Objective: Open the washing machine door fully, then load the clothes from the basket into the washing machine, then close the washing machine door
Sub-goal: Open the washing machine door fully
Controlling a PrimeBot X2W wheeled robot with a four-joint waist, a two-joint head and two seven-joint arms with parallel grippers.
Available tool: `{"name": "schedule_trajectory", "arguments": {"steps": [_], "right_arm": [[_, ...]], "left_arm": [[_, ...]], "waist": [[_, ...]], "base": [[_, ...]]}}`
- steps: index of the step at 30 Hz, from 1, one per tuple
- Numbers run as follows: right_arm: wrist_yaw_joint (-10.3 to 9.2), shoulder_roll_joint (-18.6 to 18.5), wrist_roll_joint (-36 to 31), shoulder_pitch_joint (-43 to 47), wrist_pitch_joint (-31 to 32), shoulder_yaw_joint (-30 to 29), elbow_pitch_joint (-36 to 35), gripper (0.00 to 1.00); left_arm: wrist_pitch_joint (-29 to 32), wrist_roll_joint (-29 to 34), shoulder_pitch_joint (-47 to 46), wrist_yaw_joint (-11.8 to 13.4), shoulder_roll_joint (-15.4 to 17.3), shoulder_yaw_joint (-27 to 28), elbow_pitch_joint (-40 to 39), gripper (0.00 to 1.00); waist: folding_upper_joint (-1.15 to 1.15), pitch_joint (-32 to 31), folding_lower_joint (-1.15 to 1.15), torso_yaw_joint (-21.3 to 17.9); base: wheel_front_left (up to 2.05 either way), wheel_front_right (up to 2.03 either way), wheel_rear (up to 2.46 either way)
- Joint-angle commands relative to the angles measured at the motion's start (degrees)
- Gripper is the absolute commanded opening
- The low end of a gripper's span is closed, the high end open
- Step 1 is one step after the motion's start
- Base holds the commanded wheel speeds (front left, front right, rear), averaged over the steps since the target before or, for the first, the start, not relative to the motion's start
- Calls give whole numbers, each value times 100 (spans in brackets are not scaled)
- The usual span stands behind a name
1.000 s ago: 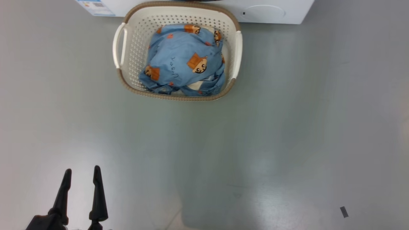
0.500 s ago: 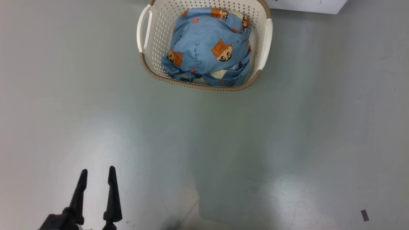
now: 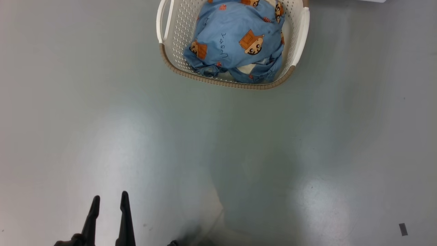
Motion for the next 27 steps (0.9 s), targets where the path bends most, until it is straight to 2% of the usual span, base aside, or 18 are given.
{"name": "schedule_trajectory", "arguments": {"steps": [1,15,27], "right_arm": [[9,30,-57,-130,37,78,-131,0],[9,-25,-89,-474,56,386,-10,0],[9,37,9,-385,121,690,-81,0]], "left_arm": [[-37,-52,117,44,77,145,-76,100],[-37,-215,-18,165,77,-70,-102,100],[-37,-222,-200,149,77,128,8,100]], "waist": [[0,84,0,50],[0,326,0,142],[0,75,0,-33]], "base": [[0,0,0],[0,0,0],[0,0,0]]}}
